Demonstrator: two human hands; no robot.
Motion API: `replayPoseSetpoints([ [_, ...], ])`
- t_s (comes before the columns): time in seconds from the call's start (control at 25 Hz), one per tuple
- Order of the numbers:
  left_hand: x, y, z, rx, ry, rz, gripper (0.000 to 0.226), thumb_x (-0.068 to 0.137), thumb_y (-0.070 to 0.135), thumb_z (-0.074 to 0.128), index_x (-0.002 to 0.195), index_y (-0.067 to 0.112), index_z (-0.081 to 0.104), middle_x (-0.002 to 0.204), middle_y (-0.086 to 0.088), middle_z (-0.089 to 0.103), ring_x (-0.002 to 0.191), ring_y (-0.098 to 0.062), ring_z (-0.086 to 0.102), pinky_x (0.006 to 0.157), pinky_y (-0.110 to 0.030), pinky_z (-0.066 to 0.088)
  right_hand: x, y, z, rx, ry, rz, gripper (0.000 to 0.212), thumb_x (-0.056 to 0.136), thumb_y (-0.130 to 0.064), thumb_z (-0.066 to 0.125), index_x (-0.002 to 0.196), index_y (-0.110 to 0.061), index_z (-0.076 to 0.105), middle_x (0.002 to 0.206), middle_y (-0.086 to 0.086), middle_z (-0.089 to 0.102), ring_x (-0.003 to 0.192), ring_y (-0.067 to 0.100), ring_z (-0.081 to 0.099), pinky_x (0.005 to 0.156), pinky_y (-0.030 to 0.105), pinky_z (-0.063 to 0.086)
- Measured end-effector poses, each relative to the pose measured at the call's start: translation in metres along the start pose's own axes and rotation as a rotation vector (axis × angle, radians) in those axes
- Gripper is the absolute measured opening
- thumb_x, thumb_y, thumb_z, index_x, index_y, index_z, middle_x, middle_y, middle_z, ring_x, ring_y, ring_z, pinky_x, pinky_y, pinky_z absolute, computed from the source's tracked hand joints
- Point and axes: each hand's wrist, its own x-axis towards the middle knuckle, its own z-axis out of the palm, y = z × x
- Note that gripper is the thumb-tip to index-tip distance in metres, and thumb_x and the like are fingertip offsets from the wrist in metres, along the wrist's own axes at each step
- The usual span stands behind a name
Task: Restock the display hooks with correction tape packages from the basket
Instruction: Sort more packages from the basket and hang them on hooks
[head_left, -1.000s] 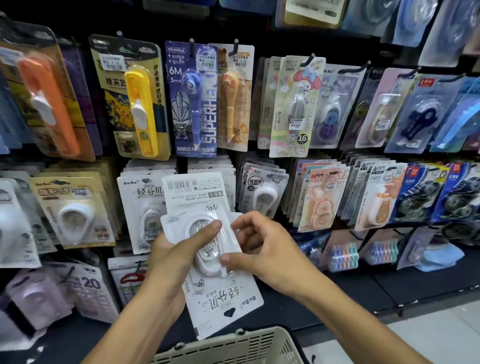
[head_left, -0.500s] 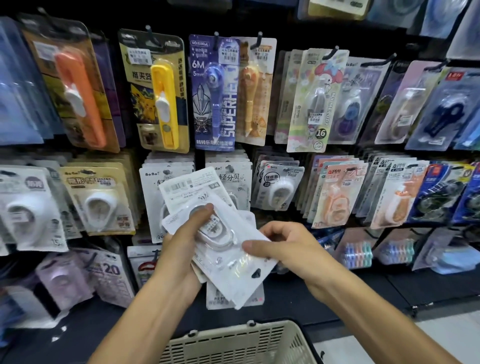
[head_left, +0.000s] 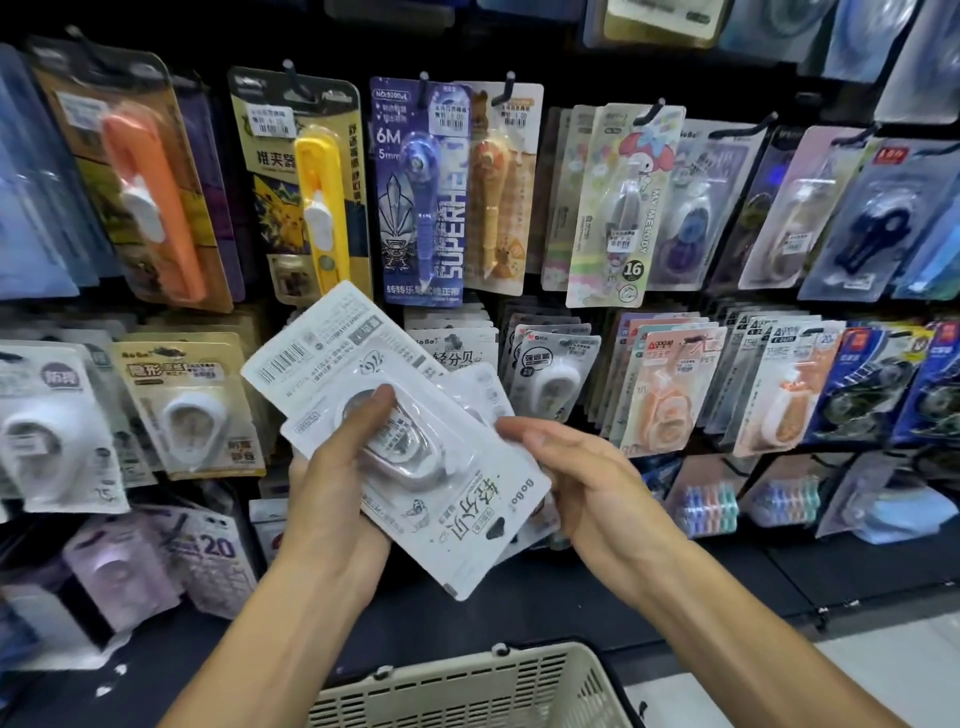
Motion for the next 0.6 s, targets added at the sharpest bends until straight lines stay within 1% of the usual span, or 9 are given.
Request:
replayPoseSetpoints([
  [0.08,0.002,0.001,-0.002,-0.015,0.015,0.011,0.040,0.073,0.018,0.076,0.112,0.018,0.070,0.108,-0.007,0.078,0.099,-0.030,0.076,0.075,-0.051,0.062,0.007,-0.002,-0.010,-0.088,0.140,-0.080,0.037,0.066,-0.019,0.080,0.103,-0.018,0.079,0.108,0.003,0.078,0.097,0.016,0.071,0.081,0.024,0.051],
  [0.12,0.004,0.004,-0.005,-0.023,0.030,0.011,0.031,0.073,0.018,0.075,0.104,0.020,0.070,0.104,-0.005,0.079,0.096,-0.029,0.076,0.071,-0.049,0.062,0.010,-0.005,-0.016,-0.127,0.199,-0.127,0.036,0.065,-0.016,0.082,0.100,-0.021,0.079,0.108,-0.004,0.078,0.099,0.009,0.071,0.081,0.020,0.051],
  [0.16,0.006,0.008,-0.008,-0.028,0.041,0.009,0.026,0.074,0.018,0.075,0.100,0.022,0.070,0.102,-0.005,0.079,0.095,-0.029,0.077,0.072,-0.050,0.061,0.013,-0.009,-0.023,-0.151,0.242,-0.177,0.033,0.067,-0.011,0.083,0.099,-0.022,0.079,0.104,-0.012,0.078,0.096,0.002,0.071,0.076,0.014,0.052],
  [0.24,0.008,0.015,-0.012,-0.017,0.038,-0.009,0.032,0.077,0.018,0.074,0.109,0.022,0.072,0.109,-0.006,0.078,0.098,-0.030,0.076,0.084,-0.055,0.058,0.017,-0.017,-0.038,-0.174,0.307,-0.237,0.036,0.075,0.000,0.080,0.103,-0.021,0.075,0.095,-0.024,0.075,0.091,-0.005,0.070,0.070,0.009,0.053],
  [0.28,0.007,0.016,-0.012,0.001,0.030,-0.017,0.040,0.077,0.018,0.074,0.118,0.020,0.072,0.113,-0.007,0.077,0.101,-0.031,0.075,0.089,-0.056,0.057,0.020,-0.019,-0.045,-0.176,0.345,-0.236,0.038,0.076,0.001,0.079,0.107,-0.021,0.074,0.098,-0.022,0.076,0.094,-0.004,0.070,0.072,0.010,0.053],
  [0.36,0.002,0.012,-0.008,0.043,0.015,-0.024,0.053,0.076,0.016,0.074,0.129,0.011,0.067,0.119,-0.011,0.075,0.108,-0.033,0.073,0.094,-0.055,0.056,0.026,-0.020,-0.055,-0.220,0.435,-0.193,0.040,0.078,-0.001,0.079,0.111,-0.023,0.073,0.114,-0.010,0.074,0.104,0.000,0.068,0.080,0.014,0.049],
  [0.44,0.000,0.006,-0.006,0.070,0.005,-0.026,0.052,0.080,0.012,0.073,0.131,0.004,0.064,0.122,-0.015,0.073,0.112,-0.037,0.070,0.097,-0.057,0.054,0.029,-0.020,-0.058,-0.264,0.480,-0.162,0.041,0.080,-0.002,0.078,0.114,-0.023,0.071,0.122,-0.005,0.070,0.115,0.008,0.063,0.089,0.022,0.046],
  [0.52,0.000,0.004,-0.006,0.085,0.008,-0.035,0.049,0.084,0.008,0.071,0.132,0.003,0.063,0.123,-0.017,0.072,0.114,-0.038,0.069,0.100,-0.059,0.051,0.029,-0.026,-0.056,-0.224,0.434,-0.185,0.047,0.080,0.001,0.077,0.119,-0.023,0.065,0.121,-0.003,0.071,0.115,0.013,0.064,0.088,0.026,0.047],
  [0.6,0.001,0.003,-0.006,0.121,0.001,-0.043,0.048,0.084,0.007,0.071,0.131,0.008,0.065,0.119,-0.015,0.075,0.108,-0.037,0.072,0.097,-0.058,0.054,0.028,-0.035,-0.055,0.055,0.328,-0.245,0.054,0.075,0.001,0.075,0.122,-0.020,0.059,0.115,0.002,0.074,0.103,0.016,0.071,0.081,0.031,0.056],
])
